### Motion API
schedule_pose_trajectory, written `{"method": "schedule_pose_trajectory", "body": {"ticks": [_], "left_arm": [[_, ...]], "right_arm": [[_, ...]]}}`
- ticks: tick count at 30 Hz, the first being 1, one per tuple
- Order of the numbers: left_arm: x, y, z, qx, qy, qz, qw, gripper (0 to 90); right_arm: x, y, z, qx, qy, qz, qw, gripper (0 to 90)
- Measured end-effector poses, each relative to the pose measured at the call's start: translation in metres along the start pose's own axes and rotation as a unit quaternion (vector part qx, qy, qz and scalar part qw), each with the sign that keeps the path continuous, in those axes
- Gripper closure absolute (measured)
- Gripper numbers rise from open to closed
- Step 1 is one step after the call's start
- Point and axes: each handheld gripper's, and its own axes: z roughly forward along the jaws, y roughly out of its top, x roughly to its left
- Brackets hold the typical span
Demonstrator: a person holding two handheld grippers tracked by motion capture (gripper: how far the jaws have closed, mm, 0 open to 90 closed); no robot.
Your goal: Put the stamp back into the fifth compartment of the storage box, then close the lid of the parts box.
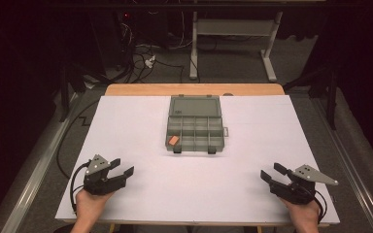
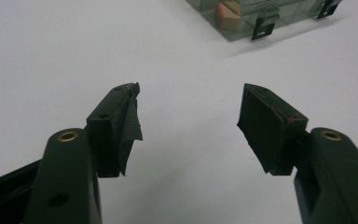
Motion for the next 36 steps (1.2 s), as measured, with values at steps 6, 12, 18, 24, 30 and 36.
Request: {"method": "schedule_pose_trajectory", "body": {"ticks": [6, 12, 18, 24, 30, 36], "left_arm": [[0.005, -0.006, -0.004, -0.008, -0.001, -0.015, 0.9999, 38.2], [0.005, -0.009, -0.003, -0.003, -0.005, -0.013, 0.9999, 38.2], [0.005, -0.01, -0.004, -0.006, -0.005, -0.008, 0.9999, 38.2], [0.006, -0.01, -0.005, -0.011, -0.004, -0.013, 0.9998, 38.2], [0.006, -0.01, -0.004, -0.01, -0.001, -0.011, 0.9999, 38.3], [0.001, -0.006, -0.003, -0.011, 0.006, 0.005, 0.9999, 38.2]], "right_arm": [[0.0, 0.0, -0.001, -0.001, -0.001, 0.004, 1.0, 37.5], [0.001, 0.0, -0.001, -0.002, -0.004, 0.004, 1.0, 37.5], [0.001, 0.0, 0.0, 0.001, -0.009, 0.005, 0.9999, 37.5], [0.003, 0.003, 0.0, 0.004, -0.012, -0.002, 0.9999, 37.5], [0.01, 0.013, 0.006, 0.004, 0.001, -0.015, 0.9999, 37.5], [0.02, 0.021, 0.02, 0.013, 0.008, -0.025, 0.9996, 40.8]]}}
